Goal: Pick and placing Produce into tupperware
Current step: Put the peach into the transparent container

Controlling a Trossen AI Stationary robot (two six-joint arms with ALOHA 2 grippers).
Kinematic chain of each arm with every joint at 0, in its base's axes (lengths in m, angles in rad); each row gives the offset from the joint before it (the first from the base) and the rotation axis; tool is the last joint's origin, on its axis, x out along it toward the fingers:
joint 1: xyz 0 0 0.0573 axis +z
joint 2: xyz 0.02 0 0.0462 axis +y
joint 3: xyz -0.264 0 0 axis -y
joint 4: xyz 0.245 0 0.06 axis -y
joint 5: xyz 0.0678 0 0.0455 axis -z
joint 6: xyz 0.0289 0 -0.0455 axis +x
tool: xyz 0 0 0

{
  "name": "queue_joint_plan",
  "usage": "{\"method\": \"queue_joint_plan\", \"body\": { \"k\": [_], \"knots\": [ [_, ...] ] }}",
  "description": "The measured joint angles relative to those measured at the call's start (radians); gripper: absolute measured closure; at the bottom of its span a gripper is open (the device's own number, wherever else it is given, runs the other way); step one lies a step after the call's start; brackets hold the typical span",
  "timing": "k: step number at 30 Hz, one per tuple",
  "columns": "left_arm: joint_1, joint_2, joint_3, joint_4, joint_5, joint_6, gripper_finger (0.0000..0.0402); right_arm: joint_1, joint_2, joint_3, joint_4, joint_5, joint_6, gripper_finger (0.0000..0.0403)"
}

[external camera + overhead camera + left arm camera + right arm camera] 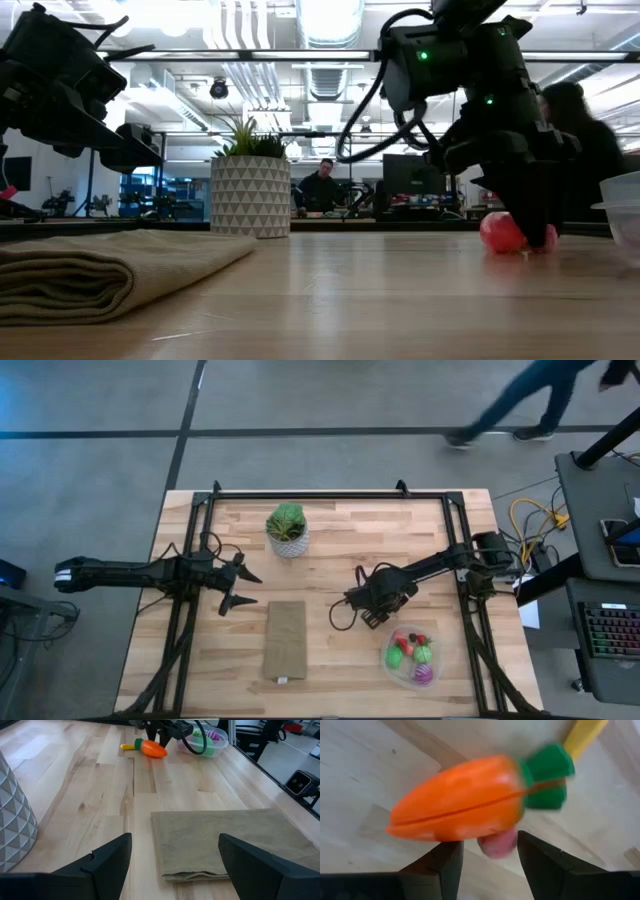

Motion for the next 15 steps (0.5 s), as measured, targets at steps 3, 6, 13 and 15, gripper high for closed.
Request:
{"method": "queue_joint_plan", "body": {
  "k": [3, 6, 13, 15],
  "knots": [
    [0.000, 0.000, 0.000, 0.000, 0.000, 0.000, 0.0118, -0.008, 0.000, -0.005, 0.029, 0.000, -0.006, 0.0227],
    [0.000, 0.000, 0.000, 0.000, 0.000, 0.000, 0.0118, -0.015, 0.000, -0.008, 0.025, 0.000, -0.011, 0.0227],
    [0.000, 0.000, 0.000, 0.000, 0.000, 0.000, 0.0118, -0.015, 0.000, -0.032, 0.027, -0.004, -0.033, 0.0230],
    [0.000, 0.000, 0.000, 0.000, 0.000, 0.000, 0.0118, -0.015, 0.000, -0.035, 0.026, -0.011, -0.036, 0.0236]
  ]
}}
